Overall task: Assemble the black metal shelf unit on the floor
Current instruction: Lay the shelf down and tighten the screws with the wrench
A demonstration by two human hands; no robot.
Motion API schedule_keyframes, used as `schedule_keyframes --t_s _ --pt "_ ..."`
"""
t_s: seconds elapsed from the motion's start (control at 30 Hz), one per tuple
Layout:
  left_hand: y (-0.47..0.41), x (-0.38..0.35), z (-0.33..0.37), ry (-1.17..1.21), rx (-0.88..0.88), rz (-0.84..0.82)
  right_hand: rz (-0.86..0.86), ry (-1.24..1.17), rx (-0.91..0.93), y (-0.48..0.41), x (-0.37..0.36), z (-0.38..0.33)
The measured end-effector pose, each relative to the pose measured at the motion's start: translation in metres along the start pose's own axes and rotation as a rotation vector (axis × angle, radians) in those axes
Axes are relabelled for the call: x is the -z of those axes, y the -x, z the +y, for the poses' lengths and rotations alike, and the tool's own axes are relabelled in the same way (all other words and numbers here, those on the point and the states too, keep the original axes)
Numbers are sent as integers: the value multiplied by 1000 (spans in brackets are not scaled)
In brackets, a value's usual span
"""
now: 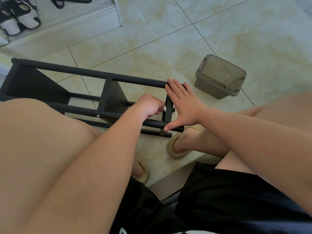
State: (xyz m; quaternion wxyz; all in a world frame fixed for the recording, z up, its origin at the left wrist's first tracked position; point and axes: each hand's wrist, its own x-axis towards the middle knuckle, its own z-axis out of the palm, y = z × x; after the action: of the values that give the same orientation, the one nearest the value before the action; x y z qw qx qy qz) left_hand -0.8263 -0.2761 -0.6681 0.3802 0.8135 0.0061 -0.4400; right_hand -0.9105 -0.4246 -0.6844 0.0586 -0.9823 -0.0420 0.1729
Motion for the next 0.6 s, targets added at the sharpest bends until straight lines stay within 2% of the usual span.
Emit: schedule_keyframes --t_s 0.6 --pt "-2 1 2 -111 53 -46 -9 5 0 0 1 -1"
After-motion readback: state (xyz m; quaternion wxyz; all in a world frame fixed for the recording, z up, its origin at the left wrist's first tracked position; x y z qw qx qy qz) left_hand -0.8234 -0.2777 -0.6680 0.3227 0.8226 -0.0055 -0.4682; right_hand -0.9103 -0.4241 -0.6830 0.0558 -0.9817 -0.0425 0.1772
